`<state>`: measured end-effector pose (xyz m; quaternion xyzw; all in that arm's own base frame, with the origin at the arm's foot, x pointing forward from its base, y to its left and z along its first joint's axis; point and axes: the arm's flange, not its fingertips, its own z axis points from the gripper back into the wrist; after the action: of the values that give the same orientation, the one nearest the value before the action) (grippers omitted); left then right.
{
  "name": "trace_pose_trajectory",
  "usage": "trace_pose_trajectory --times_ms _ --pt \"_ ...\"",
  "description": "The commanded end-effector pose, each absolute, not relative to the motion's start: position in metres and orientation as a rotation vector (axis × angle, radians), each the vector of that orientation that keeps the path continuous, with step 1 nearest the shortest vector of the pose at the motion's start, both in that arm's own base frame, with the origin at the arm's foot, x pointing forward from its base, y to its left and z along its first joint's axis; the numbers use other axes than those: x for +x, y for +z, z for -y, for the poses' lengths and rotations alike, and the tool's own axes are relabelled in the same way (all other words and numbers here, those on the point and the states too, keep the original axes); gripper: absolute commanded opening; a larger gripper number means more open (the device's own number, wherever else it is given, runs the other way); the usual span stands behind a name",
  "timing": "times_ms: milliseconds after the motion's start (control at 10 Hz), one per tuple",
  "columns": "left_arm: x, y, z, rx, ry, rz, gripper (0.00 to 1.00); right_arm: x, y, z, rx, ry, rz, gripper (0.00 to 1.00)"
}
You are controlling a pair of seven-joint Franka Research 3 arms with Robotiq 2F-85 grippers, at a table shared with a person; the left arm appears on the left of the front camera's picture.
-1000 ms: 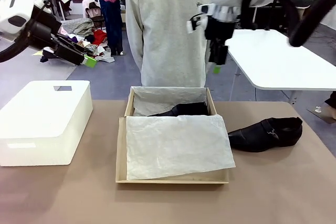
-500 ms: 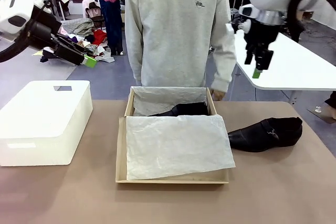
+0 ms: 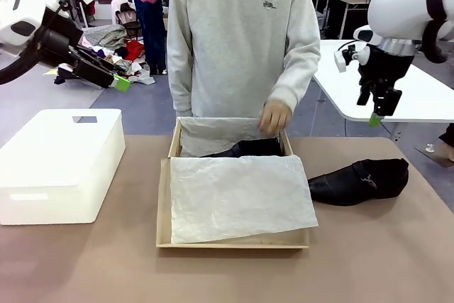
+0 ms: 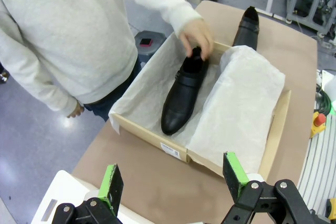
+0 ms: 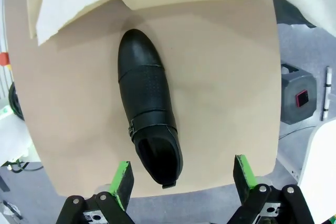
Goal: Pack the shoes into the box.
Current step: Place the other shoe of the Shoes into the Shoes Box.
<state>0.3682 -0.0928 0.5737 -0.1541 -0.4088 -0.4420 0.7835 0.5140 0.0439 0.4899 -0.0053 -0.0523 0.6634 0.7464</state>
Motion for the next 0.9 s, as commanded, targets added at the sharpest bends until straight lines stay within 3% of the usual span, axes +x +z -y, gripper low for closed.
trace_pose_trajectory --times_ms 0,800 --pt "0.3692 0.5725 0.0919 -0.347 -0.965 0.889 1.0 0.5159 0.4843 -0.0447 0.031 1.48 0.157 1.0" --pt "0.3692 0.5725 0.0919 -0.347 -0.965 0.889 1.0 0.5144 0.4862 -0.0446 0.004 1.452 0.118 1.0"
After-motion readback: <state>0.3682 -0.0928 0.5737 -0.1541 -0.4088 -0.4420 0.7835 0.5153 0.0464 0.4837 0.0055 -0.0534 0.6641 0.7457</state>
